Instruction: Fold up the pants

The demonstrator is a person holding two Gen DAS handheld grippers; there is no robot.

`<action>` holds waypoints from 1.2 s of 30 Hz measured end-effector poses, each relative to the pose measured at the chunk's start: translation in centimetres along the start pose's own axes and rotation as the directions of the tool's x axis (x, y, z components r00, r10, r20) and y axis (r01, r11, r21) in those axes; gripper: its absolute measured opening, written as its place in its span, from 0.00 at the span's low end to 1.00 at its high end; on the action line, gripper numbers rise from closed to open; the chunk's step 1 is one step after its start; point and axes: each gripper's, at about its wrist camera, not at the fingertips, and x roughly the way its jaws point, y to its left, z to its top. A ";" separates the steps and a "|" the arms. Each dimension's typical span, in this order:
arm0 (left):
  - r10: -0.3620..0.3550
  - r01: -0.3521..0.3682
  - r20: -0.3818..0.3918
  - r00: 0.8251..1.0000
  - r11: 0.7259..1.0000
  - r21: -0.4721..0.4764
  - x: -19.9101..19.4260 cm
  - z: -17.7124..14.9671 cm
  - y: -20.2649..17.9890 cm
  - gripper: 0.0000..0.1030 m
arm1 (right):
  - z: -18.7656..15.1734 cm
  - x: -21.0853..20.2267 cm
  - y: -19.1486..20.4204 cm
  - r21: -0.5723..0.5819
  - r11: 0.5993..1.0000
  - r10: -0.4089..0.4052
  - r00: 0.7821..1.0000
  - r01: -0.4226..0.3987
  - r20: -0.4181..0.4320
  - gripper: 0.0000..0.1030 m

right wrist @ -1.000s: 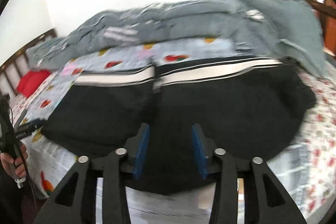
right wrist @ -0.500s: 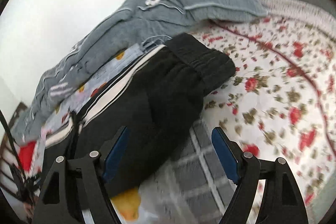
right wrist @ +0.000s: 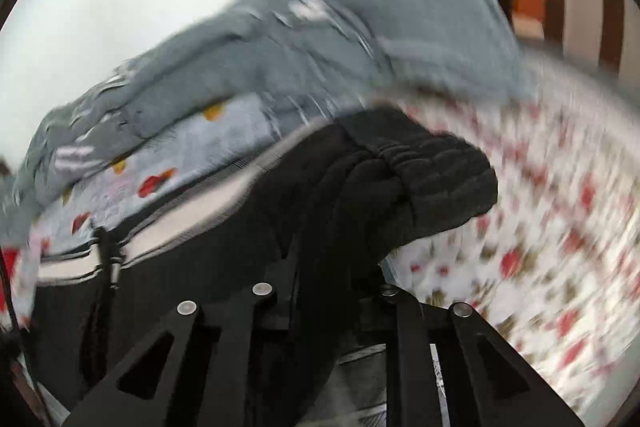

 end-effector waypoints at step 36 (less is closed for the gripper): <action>-0.035 0.055 0.180 0.983 0.993 -0.108 -9.4 -1.0 15.3 0.60 | -9.7 -4.2 10.0 -0.231 0.966 0.100 0.991 -0.117 -0.084 0.56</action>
